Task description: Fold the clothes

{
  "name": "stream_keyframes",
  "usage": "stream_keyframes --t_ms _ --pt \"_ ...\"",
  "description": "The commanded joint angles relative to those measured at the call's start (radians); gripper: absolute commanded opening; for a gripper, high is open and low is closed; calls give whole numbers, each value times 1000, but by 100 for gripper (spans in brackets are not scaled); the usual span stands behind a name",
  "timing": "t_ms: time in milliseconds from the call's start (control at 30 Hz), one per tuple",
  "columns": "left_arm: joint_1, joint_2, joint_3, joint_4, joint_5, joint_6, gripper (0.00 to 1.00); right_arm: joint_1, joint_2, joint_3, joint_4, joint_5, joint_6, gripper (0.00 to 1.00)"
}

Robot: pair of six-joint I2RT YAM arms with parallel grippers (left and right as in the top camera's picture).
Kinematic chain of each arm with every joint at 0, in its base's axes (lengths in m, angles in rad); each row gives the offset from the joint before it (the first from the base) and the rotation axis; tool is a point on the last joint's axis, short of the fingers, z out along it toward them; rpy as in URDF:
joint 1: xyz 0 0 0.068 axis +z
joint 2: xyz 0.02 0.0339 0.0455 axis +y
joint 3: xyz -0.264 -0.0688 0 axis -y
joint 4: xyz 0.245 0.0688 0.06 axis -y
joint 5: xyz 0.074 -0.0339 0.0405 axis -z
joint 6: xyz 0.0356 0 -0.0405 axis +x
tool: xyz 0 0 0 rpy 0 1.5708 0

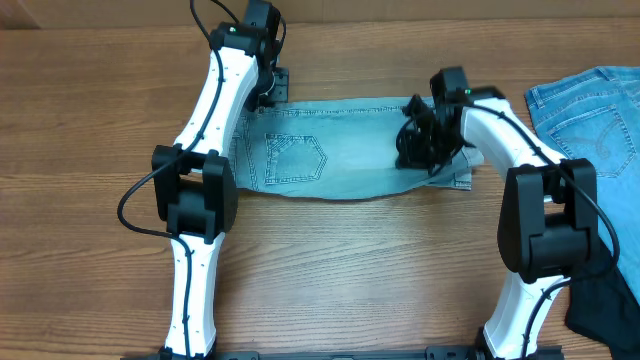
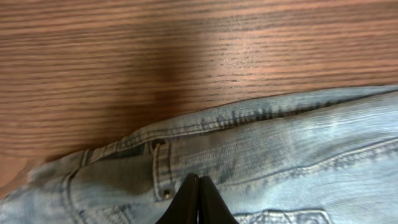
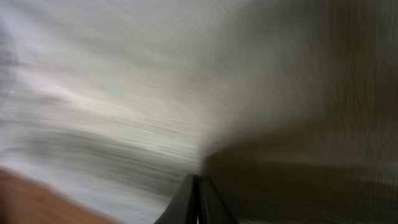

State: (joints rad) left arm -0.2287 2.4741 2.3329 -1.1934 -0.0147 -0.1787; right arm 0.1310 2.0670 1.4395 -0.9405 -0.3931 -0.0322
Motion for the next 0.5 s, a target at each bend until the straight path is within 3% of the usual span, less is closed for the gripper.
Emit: stream_keyframes --t_ms 0,167,467 --pt "5 13 -86 58 4 64 4 -14 -22 -120 58 109 36 4" --pt "30 13 -154 135 -75 79 5 -51 -22 -150 -16 344 37 4" --pt "62 13 -154 145 -82 79 4 -178 -23 -71 -53 346 64 9"
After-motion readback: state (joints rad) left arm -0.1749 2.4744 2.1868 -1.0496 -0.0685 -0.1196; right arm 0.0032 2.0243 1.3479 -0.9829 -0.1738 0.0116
